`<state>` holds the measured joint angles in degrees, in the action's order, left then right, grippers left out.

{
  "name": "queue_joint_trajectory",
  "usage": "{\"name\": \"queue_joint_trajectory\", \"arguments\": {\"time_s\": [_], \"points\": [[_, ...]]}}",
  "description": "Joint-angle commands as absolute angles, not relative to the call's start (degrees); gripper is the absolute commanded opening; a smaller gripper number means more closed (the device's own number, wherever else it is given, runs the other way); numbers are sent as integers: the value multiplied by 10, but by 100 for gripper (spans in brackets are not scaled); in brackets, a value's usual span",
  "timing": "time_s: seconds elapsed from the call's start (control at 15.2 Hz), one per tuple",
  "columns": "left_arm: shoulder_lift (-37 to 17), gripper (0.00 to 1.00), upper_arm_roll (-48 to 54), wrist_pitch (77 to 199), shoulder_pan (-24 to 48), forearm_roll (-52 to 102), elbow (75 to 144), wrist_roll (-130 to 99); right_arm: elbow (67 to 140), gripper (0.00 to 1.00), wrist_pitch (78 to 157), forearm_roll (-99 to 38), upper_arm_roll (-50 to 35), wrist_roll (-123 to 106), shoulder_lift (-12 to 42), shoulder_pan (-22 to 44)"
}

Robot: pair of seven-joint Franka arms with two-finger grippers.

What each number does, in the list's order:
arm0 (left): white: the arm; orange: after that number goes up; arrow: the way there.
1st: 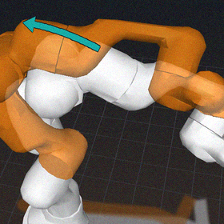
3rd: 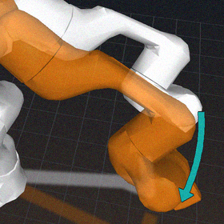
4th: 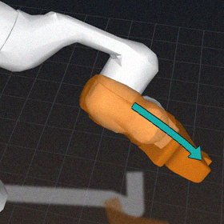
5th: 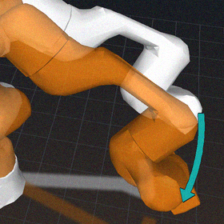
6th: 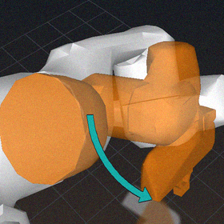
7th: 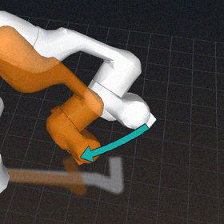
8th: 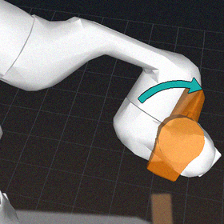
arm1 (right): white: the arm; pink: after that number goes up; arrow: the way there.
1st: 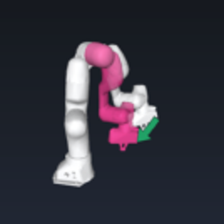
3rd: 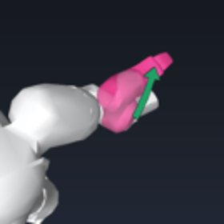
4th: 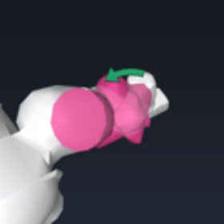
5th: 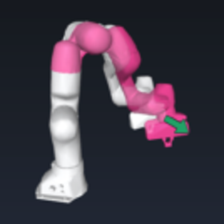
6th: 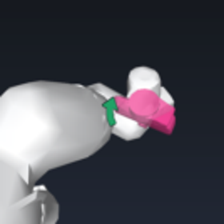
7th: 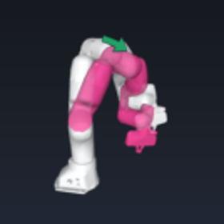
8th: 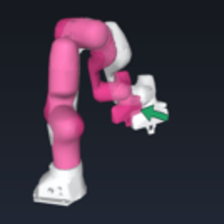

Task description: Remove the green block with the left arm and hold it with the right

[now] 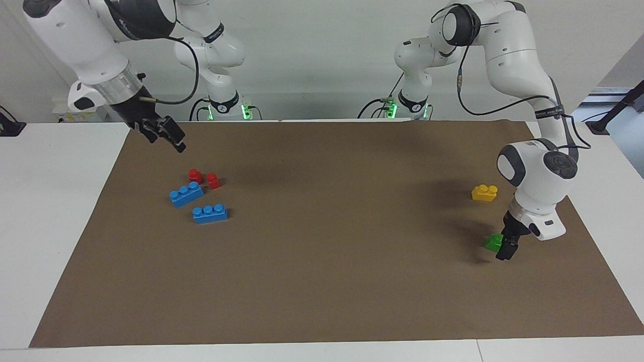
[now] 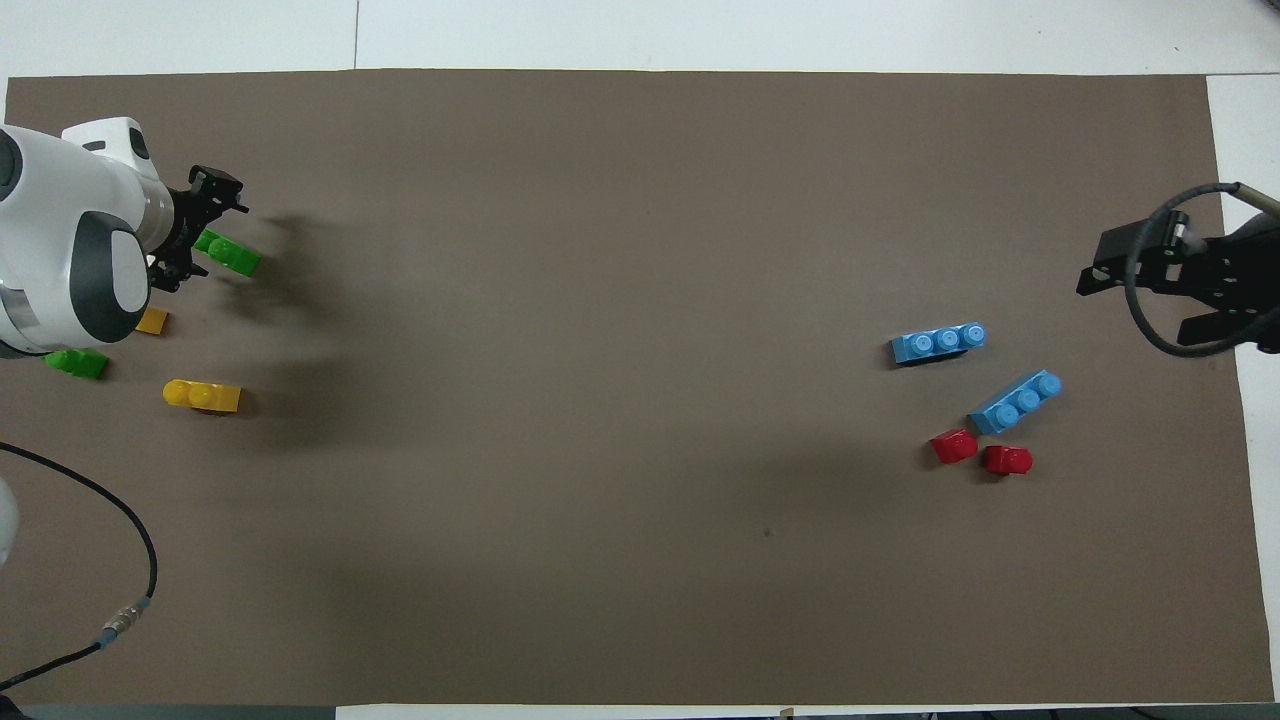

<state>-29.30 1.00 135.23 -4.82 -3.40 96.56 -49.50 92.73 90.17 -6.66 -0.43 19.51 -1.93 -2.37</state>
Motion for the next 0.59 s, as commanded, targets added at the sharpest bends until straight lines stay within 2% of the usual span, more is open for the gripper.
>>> {"name": "queue_joint_trajectory", "arguments": {"time_s": [0.0, 0.26, 0.53], "points": [[-278, 100, 9, 1321, -47, -46, 958, -455, 910, 100, 893, -49, -9, 112, -12, -25], [-215, 100, 12, 1263, -47, -45, 958, -360, 912, 100, 923, -47, -12, 89, -13, -25], [-132, 100, 14, 1160, -37, -45, 956, -214, 932, 100, 905, -26, -11, 18, -24, -25]]}}
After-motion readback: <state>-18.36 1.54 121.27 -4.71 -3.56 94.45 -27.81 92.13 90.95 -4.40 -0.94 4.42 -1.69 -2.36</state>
